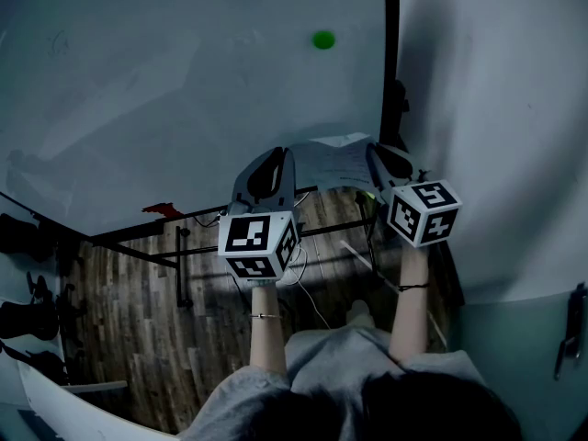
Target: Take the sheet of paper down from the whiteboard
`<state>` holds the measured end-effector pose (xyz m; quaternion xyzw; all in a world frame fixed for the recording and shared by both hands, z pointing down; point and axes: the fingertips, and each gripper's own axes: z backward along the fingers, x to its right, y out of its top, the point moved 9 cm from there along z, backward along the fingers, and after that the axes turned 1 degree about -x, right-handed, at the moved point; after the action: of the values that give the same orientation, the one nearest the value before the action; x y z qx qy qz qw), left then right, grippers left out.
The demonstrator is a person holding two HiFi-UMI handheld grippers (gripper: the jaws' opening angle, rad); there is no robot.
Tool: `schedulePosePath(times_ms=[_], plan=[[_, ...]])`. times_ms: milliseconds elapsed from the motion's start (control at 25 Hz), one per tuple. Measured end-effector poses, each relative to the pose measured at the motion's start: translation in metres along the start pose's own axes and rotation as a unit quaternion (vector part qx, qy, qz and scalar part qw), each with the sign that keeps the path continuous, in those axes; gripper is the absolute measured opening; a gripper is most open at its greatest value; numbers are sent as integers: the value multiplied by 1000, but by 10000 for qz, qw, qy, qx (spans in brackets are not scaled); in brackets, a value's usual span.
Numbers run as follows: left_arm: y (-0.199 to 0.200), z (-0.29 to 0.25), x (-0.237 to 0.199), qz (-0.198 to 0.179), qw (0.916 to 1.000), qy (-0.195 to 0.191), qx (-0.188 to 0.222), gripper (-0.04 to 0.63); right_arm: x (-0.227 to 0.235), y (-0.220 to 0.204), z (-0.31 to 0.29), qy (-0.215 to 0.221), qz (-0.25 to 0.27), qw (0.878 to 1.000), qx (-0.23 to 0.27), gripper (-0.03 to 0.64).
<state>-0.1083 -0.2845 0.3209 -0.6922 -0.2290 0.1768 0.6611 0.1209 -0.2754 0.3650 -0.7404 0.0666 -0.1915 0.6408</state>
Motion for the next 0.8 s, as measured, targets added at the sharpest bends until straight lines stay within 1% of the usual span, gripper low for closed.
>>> schedulePosePath(times_ms=[400, 800], plan=[[-20, 8, 0, 118, 9996, -96, -251, 18, -3, -11, 2, -68, 61, 9999, -102, 0], [-24, 18, 5, 144, 9996, -100, -237, 15, -6, -16, 7, -21, 43, 9999, -163, 0]])
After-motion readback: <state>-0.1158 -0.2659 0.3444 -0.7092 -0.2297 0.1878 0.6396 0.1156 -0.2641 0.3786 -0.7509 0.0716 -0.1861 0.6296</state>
